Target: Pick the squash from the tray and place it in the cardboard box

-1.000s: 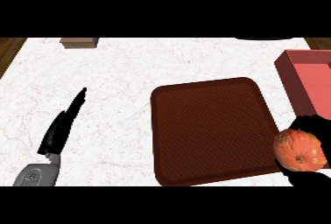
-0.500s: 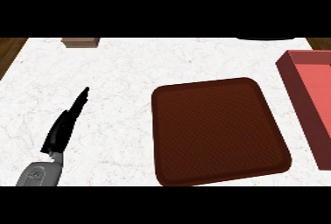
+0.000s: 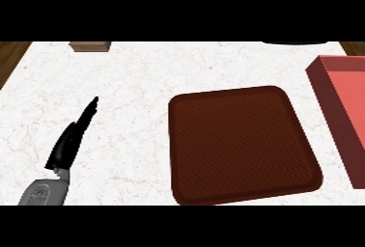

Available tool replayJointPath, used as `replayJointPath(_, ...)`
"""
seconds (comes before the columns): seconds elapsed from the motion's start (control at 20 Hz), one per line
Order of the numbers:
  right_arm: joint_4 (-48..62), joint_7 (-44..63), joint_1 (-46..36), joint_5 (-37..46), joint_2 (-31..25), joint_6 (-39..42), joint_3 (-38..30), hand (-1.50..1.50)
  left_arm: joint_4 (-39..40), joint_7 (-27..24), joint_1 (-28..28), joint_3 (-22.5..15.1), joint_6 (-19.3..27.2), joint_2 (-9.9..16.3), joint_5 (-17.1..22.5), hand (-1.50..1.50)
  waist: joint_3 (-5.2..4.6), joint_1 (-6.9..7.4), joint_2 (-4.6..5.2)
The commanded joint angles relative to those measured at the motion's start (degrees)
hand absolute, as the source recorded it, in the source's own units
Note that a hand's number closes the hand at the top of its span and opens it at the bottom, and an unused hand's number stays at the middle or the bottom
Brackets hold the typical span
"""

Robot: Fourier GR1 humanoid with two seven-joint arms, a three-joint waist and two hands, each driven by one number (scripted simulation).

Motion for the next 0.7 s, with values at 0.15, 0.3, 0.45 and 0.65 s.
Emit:
replayJointPath(0.15,21.54,-7.83,-1.82,6.21,-2.19,-9.61,3.39,1.50,0.28,0.58,-0.56,-1.30,0.64,-1.61,-1.62,0.00,0.05,0.51,0.22)
replayJointPath(0.3,27.52,-4.20,-5.90,2.13,-4.11,1.90,4.32,1.50,1.01,0.73,-3.25,0.79,-1.49,0.59,0.21,0.00,0.00,0.97,0.33)
replayJointPath(0.45,37.06,-9.13,-8.32,0.88,-4.44,2.23,5.57,-1.50,1.20,-0.18,-1.38,0.20,-0.38,-0.49,-0.52,0.00,0.06,1.36,0.38)
replayJointPath(0.65,46.00,-21.01,-10.20,-0.83,-3.07,-6.71,4.39,-1.50,1.78,-0.25,-1.70,0.58,-1.49,-0.18,-0.01,0.00,0.09,0.84,0.29)
